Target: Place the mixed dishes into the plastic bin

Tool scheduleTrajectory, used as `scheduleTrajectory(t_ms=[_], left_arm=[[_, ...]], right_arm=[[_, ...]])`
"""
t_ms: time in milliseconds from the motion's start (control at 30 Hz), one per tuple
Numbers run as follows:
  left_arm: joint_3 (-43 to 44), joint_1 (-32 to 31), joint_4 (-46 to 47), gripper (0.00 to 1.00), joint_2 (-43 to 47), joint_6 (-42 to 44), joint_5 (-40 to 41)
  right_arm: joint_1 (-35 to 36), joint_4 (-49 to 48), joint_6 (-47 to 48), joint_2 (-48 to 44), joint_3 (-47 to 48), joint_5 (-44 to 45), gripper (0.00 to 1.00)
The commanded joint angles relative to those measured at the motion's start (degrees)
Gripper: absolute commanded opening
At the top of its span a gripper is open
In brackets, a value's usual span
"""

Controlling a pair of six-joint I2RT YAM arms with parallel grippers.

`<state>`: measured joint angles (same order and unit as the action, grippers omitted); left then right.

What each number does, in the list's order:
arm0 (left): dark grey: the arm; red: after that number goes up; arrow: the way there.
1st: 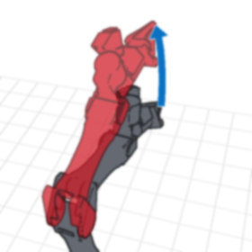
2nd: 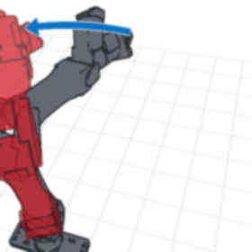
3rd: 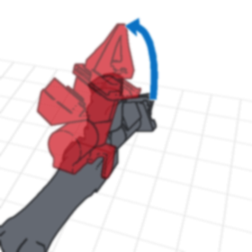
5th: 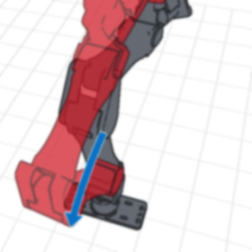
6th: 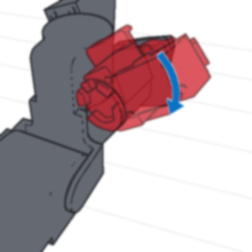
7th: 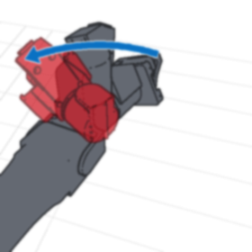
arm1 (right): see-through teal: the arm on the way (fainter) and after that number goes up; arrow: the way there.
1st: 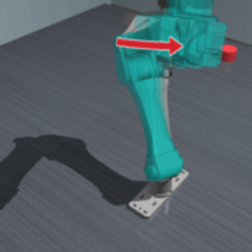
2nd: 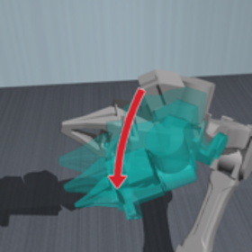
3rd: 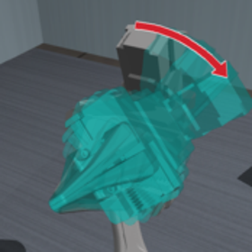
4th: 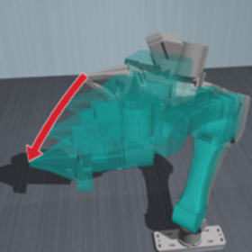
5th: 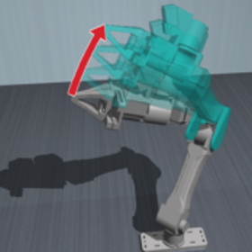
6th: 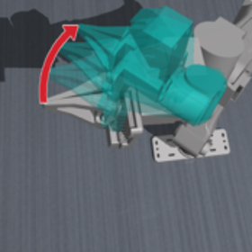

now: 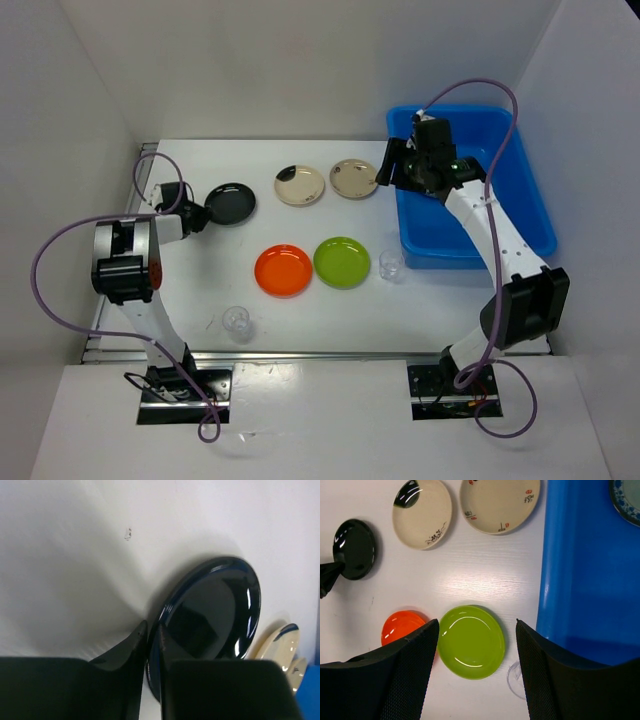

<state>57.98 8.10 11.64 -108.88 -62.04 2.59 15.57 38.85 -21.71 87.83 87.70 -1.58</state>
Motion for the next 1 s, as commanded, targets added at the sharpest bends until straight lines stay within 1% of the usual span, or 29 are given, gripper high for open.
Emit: scheduleTrajectory(t_ms=[0, 33, 67, 133, 167, 200, 300, 333, 400, 433, 500, 567, 600, 667, 733, 833, 967], left_arm=[[0.7, 0.0, 1.3, 0.15, -2.1, -1.7, -1.2], [0.7, 0.0, 1.3, 0.12, -2.6, -1.7, -1.2], [1.3, 0.0, 1.3, 0.04, -2.7, -2.3, -1.2], [1.4, 0.0, 1.3, 0.0, -1.9, -2.8, -1.2], [1.4, 0.0, 1.3, 0.0, -1.3, -2.8, -1.2], [1.4, -0.5, 1.3, 0.0, -0.6, -2.8, -1.9], [1.4, -0.5, 1.3, 0.0, 3.5, -2.8, -4.4], [1.4, -1.2, 1.3, 0.0, 6.3, -2.8, -6.1], [1.4, -2.6, 1.3, 0.0, 9.5, -2.8, -7.9], [1.4, -3.2, 1.3, 0.0, 13.0, -2.8, -8.6], [1.4, -4.6, 0.4, 0.0, 16.4, -2.8, -9.8], [0.8, -6.9, -1.2, 0.0, 21.9, -4.0, -10.5], [0.0, -7.6, -1.2, 0.0, 22.8, -4.1, -11.2], [-1.6, -9.8, -1.7, 0.0, 24.0, -6.0, -13.8], [-3.0, -12.7, -1.2, 0.0, 25.3, -6.5, -13.8], [-3.6, -15.9, -1.7, 0.0, 25.3, -6.5, -13.1], [-3.6, -17.9, -2.2, 0.0, 25.8, -6.5, -12.5]], right_arm=[[0.4, -3.3, 0.8, 1.5, -1.1, -2.8, 0.69], [0.4, -3.3, 0.8, 1.5, -1.1, -3.5, 0.69], [0.4, -4.0, 1.5, 2.1, -1.1, -4.4, 0.69], [0.4, -4.7, 1.5, 3.7, -1.1, -8.7, 0.73], [0.9, -5.4, 2.1, 4.2, -1.1, -10.4, 0.73], [1.0, -5.5, 2.8, 4.8, -1.1, -14.5, 0.75], [1.7, -6.9, 2.8, 7.7, 0.5, -19.9, 0.76], [2.3, -6.9, 2.8, 8.5, 1.2, -23.4, 0.76], [2.3, -9.1, 2.8, 10.8, 2.6, -26.9, 0.76], [2.8, -9.1, 2.3, 11.7, 3.3, -29.0, 0.76], [2.8, -10.0, 1.6, 14.1, 5.9, -29.5, 0.76], [3.8, -10.0, 1.0, 16.7, 8.9, -30.3, 0.76], [3.9, -10.0, 1.0, 17.7, 9.9, -30.9, 0.75], [4.5, -10.0, 0.4, 19.6, 13.3, -32.2, 0.75], [4.5, -11.2, -0.3, 21.8, 14.9, -33.0, 0.75], [5.0, -13.1, -1.8, 22.4, 16.3, -33.7, 0.75], [5.0, -13.1, -2.4, 23.0, 19.2, -33.7, 0.75]])
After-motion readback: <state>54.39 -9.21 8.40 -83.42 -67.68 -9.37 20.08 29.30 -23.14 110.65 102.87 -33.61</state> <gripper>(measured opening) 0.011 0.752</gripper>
